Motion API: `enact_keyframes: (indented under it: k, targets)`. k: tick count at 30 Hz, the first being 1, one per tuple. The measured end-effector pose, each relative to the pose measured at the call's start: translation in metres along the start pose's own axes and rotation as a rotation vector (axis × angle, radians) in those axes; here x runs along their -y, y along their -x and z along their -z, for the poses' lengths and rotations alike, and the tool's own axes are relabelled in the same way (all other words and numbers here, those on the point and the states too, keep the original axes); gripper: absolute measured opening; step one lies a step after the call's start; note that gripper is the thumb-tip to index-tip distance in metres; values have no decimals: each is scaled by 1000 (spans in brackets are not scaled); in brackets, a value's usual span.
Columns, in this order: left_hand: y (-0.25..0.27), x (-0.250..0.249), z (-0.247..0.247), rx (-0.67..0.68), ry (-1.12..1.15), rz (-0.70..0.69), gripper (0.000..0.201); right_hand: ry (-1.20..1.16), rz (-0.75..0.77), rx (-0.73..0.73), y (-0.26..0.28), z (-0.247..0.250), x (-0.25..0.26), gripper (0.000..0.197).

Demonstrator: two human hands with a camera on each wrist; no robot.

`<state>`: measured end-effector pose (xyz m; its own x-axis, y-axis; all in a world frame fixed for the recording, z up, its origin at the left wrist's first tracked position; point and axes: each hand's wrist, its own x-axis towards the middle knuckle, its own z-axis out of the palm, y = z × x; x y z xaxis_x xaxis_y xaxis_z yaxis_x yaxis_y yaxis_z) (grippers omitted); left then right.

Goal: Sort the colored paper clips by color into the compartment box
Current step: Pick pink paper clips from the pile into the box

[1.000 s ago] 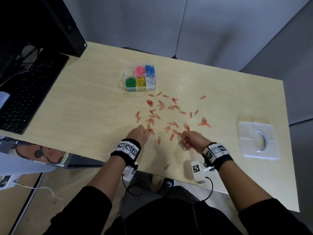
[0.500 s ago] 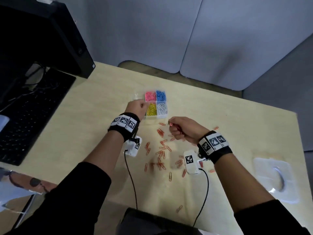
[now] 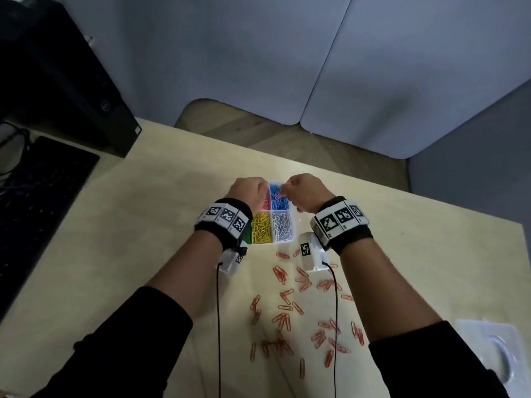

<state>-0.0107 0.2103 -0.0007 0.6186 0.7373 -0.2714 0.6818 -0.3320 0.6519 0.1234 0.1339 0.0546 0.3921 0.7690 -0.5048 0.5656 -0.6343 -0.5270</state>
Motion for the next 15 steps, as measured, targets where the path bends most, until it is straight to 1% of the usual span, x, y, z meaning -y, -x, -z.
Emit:
enact_keyframes:
  k: [2, 4, 5, 7, 9, 11, 13, 15]
  targets:
    - [-3, 8, 4, 89, 256, 74, 41, 24, -1, -3, -9, -4, 2, 31]
    - [-3, 8, 16, 217, 557, 191, 52, 33, -11, 5, -15, -9, 5, 32]
    - [-2, 8, 22, 274, 673, 245, 57, 34, -14, 8, -19, -11, 6, 32]
    - [-4, 9, 34, 342, 792, 303, 63, 53, -8, 8, -26, -16, 10, 31]
    - [-6, 18, 38, 364, 852, 323, 67, 82, 0, 5, -33, -22, 13, 30]
    - [-7, 26, 39, 347, 889, 309, 69, 107, -10, -18, -39, -31, 16, 30]
    - [-7, 32, 39, 319, 934, 287, 67, 126, -25, -60, -43, -39, 19, 35]
    - [-6, 33, 39, 283, 992, 275, 64, 136, -41, -96, -47, -47, 23, 27]
